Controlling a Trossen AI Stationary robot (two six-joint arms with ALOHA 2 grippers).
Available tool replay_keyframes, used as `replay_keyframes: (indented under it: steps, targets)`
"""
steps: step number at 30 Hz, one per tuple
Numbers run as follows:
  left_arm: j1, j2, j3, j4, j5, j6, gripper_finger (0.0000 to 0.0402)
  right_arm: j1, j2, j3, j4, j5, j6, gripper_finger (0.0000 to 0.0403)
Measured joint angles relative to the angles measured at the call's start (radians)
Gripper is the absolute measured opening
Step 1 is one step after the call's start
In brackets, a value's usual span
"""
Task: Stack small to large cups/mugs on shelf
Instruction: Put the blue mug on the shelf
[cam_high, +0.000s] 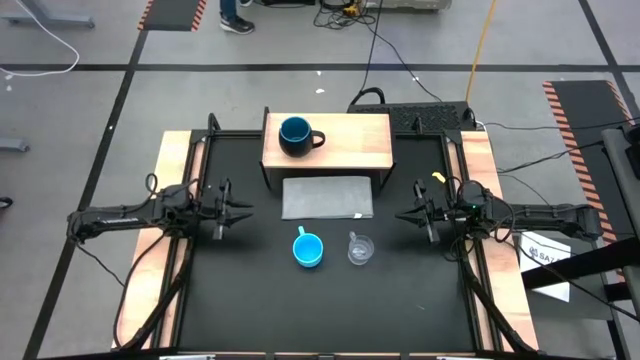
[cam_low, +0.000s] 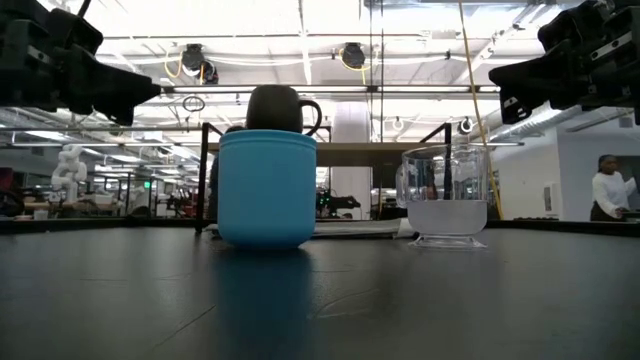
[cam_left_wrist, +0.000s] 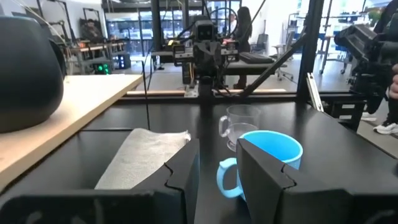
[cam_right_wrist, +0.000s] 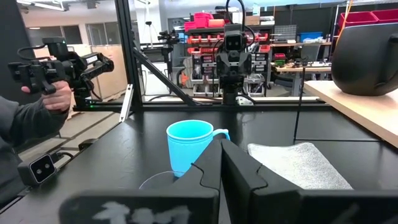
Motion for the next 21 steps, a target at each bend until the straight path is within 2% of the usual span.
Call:
replay_keyframes:
  steps: [21]
  targets:
    - [0.001,0.0,0.0,0.014,0.027,0.009,0.0108,0.0,0.0,0.0,0.06,0.0,0.003,0.0]
